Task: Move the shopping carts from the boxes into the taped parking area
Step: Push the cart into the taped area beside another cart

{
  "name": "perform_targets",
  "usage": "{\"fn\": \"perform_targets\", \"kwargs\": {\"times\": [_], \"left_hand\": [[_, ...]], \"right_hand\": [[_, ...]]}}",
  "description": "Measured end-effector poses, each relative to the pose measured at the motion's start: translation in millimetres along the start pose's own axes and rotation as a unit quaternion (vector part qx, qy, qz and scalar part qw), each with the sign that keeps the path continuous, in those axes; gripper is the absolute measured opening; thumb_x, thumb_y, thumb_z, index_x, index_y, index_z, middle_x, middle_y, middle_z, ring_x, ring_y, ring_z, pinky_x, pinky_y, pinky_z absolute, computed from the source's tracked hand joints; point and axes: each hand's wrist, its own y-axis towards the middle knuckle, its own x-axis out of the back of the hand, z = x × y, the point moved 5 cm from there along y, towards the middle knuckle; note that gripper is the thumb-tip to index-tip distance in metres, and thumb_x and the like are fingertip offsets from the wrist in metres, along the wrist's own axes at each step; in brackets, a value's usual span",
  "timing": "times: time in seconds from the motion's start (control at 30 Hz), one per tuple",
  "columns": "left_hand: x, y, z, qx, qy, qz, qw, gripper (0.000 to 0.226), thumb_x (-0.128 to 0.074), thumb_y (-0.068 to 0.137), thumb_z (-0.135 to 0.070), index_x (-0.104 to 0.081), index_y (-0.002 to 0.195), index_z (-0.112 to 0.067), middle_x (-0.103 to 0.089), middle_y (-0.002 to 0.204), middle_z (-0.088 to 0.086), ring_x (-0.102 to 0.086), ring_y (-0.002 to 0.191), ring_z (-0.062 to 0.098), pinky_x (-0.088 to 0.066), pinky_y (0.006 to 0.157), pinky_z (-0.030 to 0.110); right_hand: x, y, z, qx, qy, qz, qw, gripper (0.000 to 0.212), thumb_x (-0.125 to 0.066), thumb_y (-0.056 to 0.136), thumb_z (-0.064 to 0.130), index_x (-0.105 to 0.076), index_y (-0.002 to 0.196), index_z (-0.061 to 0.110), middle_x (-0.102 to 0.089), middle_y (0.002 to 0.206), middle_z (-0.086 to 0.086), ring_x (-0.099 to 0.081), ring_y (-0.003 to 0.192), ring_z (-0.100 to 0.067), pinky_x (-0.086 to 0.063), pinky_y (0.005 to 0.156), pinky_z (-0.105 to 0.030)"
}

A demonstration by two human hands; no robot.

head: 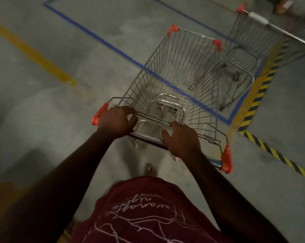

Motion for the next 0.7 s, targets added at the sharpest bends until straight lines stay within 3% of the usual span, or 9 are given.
{"fn": "perform_targets", "kwargs": {"times": [0.3, 0.37, 0.43, 0.53, 0.6, 0.7], "left_hand": [[45, 156, 80, -0.006, 0.013, -0.008, 1.000, 0.026, -0.056, 0.098, -0.045, -0.075, 0.106, -0.031, -0.077, 0.107, -0.004, -0.071, 0.099, 0.023, -0.038, 0.075, 0.029], [58, 195, 101, -0.014, 0.019, -0.002, 1.000, 0.027, -0.054, 0.098, -0.046, -0.075, 0.108, -0.031, -0.075, 0.113, -0.005, -0.069, 0.104, 0.022, -0.041, 0.082, 0.031], [73, 231, 118, -0.025, 0.023, 0.002, 0.999, 0.030, -0.053, 0.099, -0.045, -0.074, 0.113, -0.029, -0.074, 0.120, -0.005, -0.067, 0.113, 0.022, -0.040, 0.098, 0.036], [91, 277, 140, -0.038, 0.028, 0.032, 0.998, 0.033, -0.050, 0.100, -0.045, -0.072, 0.117, -0.027, -0.073, 0.122, -0.005, -0.065, 0.116, 0.020, -0.035, 0.107, 0.036], [98, 304, 150, -0.046, 0.025, 0.030, 0.998, 0.033, -0.049, 0.098, -0.045, -0.073, 0.114, -0.028, -0.073, 0.117, -0.006, -0.067, 0.111, 0.020, -0.040, 0.102, 0.035], [104, 345, 171, -0.035, 0.025, 0.027, 0.999, 0.037, -0.044, 0.094, -0.048, -0.073, 0.106, -0.028, -0.075, 0.108, -0.005, -0.070, 0.101, 0.022, -0.046, 0.090, 0.033]], "right_hand": [[26, 146, 92, 0.002, 0.008, -0.004, 1.000, 0.056, -0.047, 0.100, 0.057, -0.057, 0.142, 0.021, -0.067, 0.133, -0.011, -0.061, 0.122, -0.032, -0.046, 0.105, -0.044], [33, 180, 116, -0.009, 0.020, -0.010, 1.000, 0.056, -0.047, 0.099, 0.058, -0.056, 0.143, 0.025, -0.066, 0.138, -0.010, -0.061, 0.126, -0.031, -0.045, 0.107, -0.042], [36, 215, 136, -0.028, 0.029, -0.009, 0.999, 0.058, -0.042, 0.098, 0.064, -0.057, 0.142, 0.029, -0.065, 0.140, -0.007, -0.061, 0.127, -0.030, -0.045, 0.106, -0.041], [39, 262, 161, -0.027, 0.004, 0.011, 1.000, 0.083, -0.007, 0.090, 0.082, -0.056, 0.138, 0.035, -0.062, 0.143, -0.001, -0.060, 0.127, -0.026, -0.046, 0.104, -0.042], [47, 276, 166, -0.065, 0.013, 0.019, 0.998, 0.077, -0.016, 0.092, 0.081, -0.048, 0.148, 0.038, -0.053, 0.154, 0.000, -0.052, 0.138, -0.028, -0.042, 0.112, -0.047], [60, 285, 167, -0.121, -0.007, 0.029, 0.992, 0.087, -0.015, 0.088, 0.086, -0.028, 0.160, 0.039, -0.026, 0.171, 0.001, -0.024, 0.157, -0.028, -0.022, 0.125, -0.056]]}}
